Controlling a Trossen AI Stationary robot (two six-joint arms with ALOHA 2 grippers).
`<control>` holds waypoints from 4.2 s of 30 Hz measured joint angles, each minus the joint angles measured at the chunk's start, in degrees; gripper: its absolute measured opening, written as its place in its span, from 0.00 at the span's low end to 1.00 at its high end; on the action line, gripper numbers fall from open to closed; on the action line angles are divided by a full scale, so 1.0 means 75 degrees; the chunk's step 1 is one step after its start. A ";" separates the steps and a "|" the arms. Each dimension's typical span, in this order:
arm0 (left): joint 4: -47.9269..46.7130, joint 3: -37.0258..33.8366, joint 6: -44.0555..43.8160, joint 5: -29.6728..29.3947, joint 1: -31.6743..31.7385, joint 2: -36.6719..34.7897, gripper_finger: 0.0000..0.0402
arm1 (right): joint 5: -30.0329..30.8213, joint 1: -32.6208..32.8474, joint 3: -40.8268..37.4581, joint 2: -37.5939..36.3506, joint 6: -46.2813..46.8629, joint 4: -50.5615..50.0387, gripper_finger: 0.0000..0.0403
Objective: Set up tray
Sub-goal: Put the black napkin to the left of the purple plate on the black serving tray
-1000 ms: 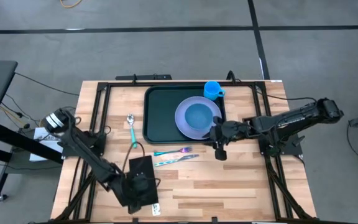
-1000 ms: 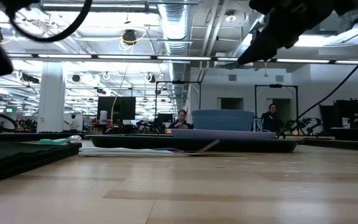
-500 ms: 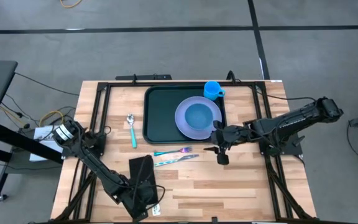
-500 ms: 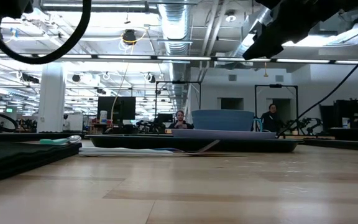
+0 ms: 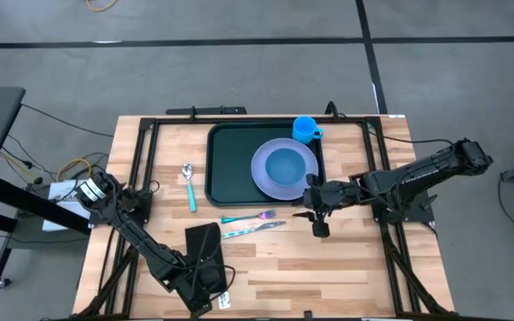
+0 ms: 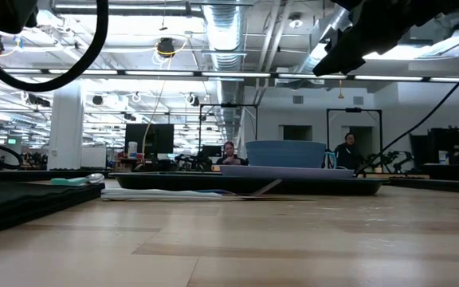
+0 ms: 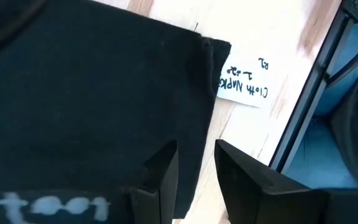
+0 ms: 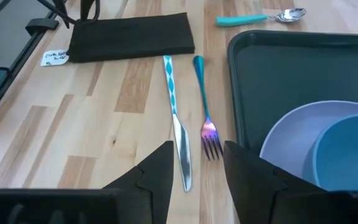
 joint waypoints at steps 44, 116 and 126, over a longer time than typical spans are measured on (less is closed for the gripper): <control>0.0118 -0.0028 0.0347 -0.0099 0.0015 0.0003 0.41 | 0.0210 -0.0452 0.0003 -0.0003 0.2037 -0.1168 0.33; -0.1971 0.0012 0.1543 0.0347 0.0803 0.0697 0.27 | 0.0207 -0.0452 0.0009 0.0003 0.1958 -0.1156 0.33; -0.1913 0.0003 0.1757 0.0181 0.0816 0.0697 0.07 | 0.0207 -0.0452 0.0006 0.0003 0.1961 -0.1156 0.33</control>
